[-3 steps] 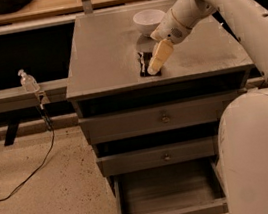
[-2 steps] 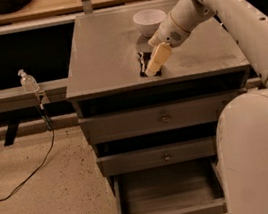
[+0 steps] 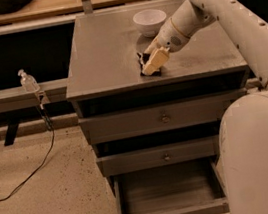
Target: Place rxbar chocolate into bottom drawer
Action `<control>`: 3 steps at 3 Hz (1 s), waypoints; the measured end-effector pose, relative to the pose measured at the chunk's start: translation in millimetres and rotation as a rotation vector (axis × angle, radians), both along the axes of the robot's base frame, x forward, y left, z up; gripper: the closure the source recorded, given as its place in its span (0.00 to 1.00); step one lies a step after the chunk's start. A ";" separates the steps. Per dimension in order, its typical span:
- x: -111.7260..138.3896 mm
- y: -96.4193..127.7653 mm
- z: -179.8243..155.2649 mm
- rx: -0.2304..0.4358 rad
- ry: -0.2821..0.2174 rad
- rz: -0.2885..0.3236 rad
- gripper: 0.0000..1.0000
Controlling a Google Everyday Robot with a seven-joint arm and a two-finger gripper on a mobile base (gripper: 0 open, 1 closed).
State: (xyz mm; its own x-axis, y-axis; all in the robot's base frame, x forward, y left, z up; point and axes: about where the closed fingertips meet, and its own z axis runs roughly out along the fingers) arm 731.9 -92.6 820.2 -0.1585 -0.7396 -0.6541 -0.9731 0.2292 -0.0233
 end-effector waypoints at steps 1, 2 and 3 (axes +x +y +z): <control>-2.8 -0.6 0.0 0.011 0.003 0.006 0.66; -2.8 -0.6 1.4 0.011 0.003 0.006 0.89; -2.9 -0.6 1.4 0.011 0.003 0.006 1.00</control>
Offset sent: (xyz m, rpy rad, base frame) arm -0.0340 -0.0163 0.0254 0.1269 -0.0345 0.0223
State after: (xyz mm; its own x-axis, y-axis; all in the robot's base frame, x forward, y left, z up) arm 729.1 -93.2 821.6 -0.1561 -0.7333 -0.6618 -0.9745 0.2235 -0.0178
